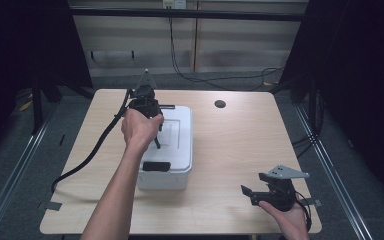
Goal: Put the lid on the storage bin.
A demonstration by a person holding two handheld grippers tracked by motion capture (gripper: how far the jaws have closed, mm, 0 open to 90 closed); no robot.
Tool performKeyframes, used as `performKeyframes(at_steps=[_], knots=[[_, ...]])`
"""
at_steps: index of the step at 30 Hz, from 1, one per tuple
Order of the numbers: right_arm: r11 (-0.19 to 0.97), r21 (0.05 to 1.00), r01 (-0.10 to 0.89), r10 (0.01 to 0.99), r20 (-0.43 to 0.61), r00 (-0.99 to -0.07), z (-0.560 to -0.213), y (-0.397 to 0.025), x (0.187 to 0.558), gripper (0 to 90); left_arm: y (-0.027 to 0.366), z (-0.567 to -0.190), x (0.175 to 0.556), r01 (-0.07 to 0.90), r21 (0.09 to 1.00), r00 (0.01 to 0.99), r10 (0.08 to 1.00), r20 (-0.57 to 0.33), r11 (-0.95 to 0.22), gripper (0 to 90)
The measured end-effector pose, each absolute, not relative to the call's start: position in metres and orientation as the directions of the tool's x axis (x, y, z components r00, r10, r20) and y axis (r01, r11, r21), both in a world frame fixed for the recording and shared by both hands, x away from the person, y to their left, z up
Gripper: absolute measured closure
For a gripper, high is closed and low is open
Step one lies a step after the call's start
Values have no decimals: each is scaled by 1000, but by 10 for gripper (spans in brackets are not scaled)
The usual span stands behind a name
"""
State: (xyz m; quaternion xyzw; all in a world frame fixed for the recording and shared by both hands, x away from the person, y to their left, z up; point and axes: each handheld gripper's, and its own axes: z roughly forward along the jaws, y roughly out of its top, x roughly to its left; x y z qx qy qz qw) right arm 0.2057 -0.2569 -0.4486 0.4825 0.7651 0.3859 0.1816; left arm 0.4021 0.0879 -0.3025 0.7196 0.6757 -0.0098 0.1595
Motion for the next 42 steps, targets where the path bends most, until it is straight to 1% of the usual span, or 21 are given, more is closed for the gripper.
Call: performKeyframes(at_steps=[16,24,28,30,32,33,34,35,36,37,39,40,42], knots=[[238,765,599,878,94,-470,-449,-257,206,206,84,-307,404,977,207,96,968,-231,-47,839],[237,764,600,878,95,-468,-449,-257,206,206,86,-309,405,962,244,181,960,-215,-126,778],[238,762,602,878,96,-468,-449,-257,206,206,90,-305,406,951,265,222,950,-220,-161,729],[237,763,602,879,95,-467,-449,-257,206,206,93,-305,406,947,270,238,946,-221,-175,681],[238,763,601,879,95,-468,-449,-257,206,206,98,-306,407,947,264,251,935,-251,-183,599],[238,764,600,879,94,-467,-449,-257,206,206,101,-307,408,948,262,251,932,-261,-182,539],[238,765,599,879,93,-468,-449,-257,206,206,105,-308,409,950,260,242,937,-251,-175,502],[236,765,600,879,95,-467,-449,-257,206,206,108,-309,410,951,259,233,939,-251,-167,475],[236,764,600,879,96,-467,-449,-257,206,206,114,-310,411,955,255,221,937,-272,-151,448],[235,763,602,879,97,-466,-449,-257,206,206,117,-310,412,954,258,224,934,-279,-152,411],[236,762,604,879,97,-466,-449,-257,206,206,125,-310,414,950,269,236,927,-291,-158,371],[236,762,604,879,97,-466,-449,-257,206,206,125,-310,414,950,269,236,927,-291,-158,318],[234,762,604,880,98,-465,-449,-257,206,206,130,-308,414,945,280,252,917,-308,-166,308]])
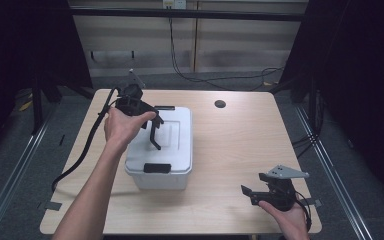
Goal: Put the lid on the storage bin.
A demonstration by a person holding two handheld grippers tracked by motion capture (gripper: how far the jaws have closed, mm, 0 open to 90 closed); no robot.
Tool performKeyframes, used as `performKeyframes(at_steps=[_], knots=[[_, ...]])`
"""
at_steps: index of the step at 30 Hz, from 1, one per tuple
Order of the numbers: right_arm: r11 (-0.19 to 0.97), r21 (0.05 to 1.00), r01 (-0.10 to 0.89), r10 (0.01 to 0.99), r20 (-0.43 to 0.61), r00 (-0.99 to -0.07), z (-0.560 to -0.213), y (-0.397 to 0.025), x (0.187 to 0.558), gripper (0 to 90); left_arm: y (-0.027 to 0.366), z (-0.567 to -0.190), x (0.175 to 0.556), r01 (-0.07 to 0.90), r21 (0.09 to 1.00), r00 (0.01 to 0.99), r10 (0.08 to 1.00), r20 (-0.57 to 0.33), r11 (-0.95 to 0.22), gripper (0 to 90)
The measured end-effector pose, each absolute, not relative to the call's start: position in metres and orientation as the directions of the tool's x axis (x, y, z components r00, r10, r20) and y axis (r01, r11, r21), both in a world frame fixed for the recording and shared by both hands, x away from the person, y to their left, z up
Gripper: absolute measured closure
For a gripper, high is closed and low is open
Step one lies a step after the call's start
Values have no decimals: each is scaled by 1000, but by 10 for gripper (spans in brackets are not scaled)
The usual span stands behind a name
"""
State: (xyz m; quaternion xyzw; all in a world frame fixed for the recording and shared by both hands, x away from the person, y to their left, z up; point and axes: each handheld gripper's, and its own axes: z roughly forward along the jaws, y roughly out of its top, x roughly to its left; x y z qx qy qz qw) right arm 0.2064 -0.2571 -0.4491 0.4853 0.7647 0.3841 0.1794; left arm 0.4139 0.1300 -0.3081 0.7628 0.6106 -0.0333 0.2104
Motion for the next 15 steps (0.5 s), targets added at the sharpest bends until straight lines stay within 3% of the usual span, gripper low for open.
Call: performKeyframes(at_steps=[7,15], knots=[[233,763,602,881,97,-464,-449,-257,206,206,143,-297,411,916,344,320,893,-316,-206,191],[233,764,602,881,97,-464,-449,-257,206,206,154,-291,400,830,465,464,843,-272,-307,179]])
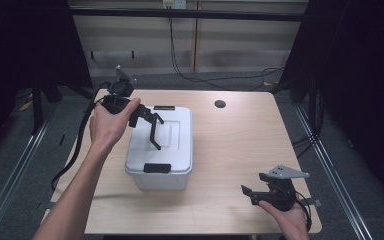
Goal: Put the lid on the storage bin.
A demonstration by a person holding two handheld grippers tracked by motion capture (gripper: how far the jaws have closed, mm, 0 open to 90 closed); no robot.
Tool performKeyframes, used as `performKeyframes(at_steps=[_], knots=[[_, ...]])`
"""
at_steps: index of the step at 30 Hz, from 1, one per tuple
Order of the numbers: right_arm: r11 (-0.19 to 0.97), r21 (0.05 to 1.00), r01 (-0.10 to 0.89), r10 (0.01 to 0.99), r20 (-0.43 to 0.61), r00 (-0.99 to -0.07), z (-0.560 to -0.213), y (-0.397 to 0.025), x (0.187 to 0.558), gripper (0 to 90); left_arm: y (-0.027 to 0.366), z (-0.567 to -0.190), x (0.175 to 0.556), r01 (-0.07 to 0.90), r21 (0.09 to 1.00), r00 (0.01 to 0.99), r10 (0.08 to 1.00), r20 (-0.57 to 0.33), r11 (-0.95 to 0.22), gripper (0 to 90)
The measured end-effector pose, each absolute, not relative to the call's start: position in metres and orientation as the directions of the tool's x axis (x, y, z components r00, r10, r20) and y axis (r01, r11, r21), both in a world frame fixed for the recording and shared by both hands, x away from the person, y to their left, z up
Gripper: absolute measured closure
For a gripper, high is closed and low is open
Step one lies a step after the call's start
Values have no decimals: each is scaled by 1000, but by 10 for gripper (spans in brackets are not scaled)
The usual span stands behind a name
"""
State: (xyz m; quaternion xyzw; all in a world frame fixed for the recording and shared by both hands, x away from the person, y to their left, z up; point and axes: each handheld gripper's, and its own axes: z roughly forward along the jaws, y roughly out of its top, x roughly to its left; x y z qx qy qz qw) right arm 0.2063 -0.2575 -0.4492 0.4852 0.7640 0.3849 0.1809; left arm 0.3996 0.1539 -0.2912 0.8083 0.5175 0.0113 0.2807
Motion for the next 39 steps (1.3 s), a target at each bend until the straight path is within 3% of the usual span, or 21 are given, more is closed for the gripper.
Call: performKeyframes(at_steps=[3,6,9,21,26,32,39], knots=[[231,764,602,881,98,-462,-449,-257,206,206,159,-295,397,815,486,502,804,-320,-316,172],[228,764,604,882,100,-460,-449,-257,206,206,163,-299,393,782,510,533,809,-248,-359,173],[230,764,603,882,98,-461,-449,-258,206,206,172,-303,391,772,526,564,767,-305,-358,170],[225,765,604,885,99,-455,-449,-258,206,206,211,-307,363,677,611,644,732,-222,-410,170],[224,764,605,885,99,-454,-449,-258,206,206,227,-314,355,664,621,648,734,-201,-416,170],[221,763,608,888,101,-448,-449,-258,205,206,249,-327,347,684,638,619,744,-252,-353,173],[219,763,609,889,102,-447,-449,-258,206,206,272,-342,338,679,656,607,755,-249,-330,177]])
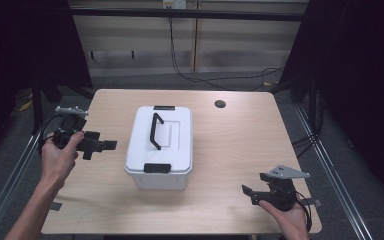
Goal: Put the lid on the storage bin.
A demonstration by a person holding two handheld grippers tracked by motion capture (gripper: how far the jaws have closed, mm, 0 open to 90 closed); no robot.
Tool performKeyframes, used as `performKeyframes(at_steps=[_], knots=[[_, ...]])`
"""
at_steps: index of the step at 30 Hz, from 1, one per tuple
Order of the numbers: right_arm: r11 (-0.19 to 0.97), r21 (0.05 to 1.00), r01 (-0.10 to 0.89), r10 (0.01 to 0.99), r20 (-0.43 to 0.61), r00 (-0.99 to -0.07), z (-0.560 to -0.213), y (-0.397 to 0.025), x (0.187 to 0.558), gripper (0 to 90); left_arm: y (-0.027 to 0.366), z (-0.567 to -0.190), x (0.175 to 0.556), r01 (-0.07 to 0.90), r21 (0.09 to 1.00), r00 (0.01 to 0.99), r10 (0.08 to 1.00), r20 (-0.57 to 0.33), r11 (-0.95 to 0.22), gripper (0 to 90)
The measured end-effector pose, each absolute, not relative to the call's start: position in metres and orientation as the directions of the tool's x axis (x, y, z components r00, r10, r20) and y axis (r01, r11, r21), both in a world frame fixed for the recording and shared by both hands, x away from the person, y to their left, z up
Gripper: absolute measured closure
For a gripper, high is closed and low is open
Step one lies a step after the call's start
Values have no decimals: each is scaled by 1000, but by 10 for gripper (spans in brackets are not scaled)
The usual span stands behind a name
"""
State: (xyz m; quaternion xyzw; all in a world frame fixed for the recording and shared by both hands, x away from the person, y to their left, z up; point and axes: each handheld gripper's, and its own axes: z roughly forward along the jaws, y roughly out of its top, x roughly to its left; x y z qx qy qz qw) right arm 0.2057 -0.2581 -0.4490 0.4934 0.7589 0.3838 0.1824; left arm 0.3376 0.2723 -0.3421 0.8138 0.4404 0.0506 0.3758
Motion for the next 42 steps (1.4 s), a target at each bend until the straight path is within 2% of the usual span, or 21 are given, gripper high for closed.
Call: performKeyframes(at_steps=[14,28,30,32,38,42], knots=[[219,764,606,890,99,-446,-449,-258,206,206,301,-369,307,664,693,583,774,-245,-281,175],[220,762,609,890,100,-446,-449,-258,205,206,314,-415,288,683,685,548,798,-249,-256,173],[221,762,609,889,98,-446,-449,-257,205,206,313,-420,286,675,687,545,809,-220,-269,173],[223,763,607,889,96,-448,-449,-257,205,205,316,-426,285,688,681,540,805,-247,-252,172],[234,760,607,887,89,-453,-451,-257,206,197,325,-438,280,683,690,526,817,-236,-241,163],[242,742,625,890,87,-448,-455,-255,209,193,324,-447,279,697,674,537,801,-265,-244,163]])
